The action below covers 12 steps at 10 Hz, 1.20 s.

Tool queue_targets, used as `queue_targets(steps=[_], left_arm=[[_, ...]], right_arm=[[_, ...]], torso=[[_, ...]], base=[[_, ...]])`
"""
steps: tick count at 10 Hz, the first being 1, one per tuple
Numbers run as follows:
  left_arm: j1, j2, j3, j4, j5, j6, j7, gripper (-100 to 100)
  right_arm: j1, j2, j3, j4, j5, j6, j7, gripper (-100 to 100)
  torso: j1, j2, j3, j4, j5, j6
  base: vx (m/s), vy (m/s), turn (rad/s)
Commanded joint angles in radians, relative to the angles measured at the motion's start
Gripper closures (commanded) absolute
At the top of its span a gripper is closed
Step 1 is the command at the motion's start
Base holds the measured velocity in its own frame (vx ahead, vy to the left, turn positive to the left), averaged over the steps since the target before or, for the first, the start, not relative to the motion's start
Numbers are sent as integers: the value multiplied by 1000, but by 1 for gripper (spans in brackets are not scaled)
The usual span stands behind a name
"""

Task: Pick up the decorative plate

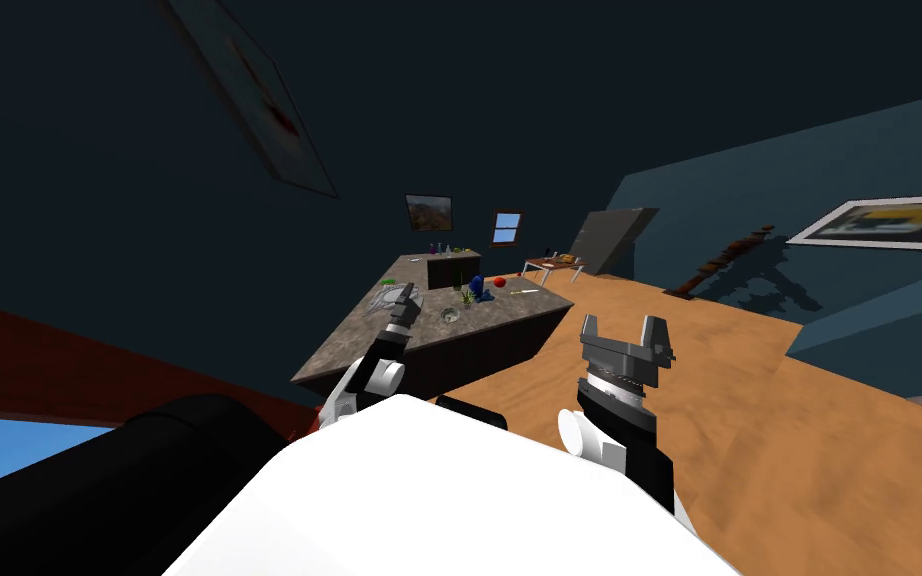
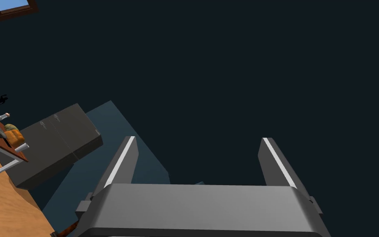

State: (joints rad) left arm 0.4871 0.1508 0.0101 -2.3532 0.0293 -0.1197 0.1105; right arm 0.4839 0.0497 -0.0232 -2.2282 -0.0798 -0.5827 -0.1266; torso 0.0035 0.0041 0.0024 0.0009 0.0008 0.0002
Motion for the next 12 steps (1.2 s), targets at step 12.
queue_targets(steps=[12], left_arm=[[-35, 44, 115, -8, 37, 322, 9, -100]], right_arm=[[0, 0, 0, 0, 0, 0, 0, 0]], torso=[[-1, -1, -1, 0, 0, 0]], base=[[-71, 47, -119]])
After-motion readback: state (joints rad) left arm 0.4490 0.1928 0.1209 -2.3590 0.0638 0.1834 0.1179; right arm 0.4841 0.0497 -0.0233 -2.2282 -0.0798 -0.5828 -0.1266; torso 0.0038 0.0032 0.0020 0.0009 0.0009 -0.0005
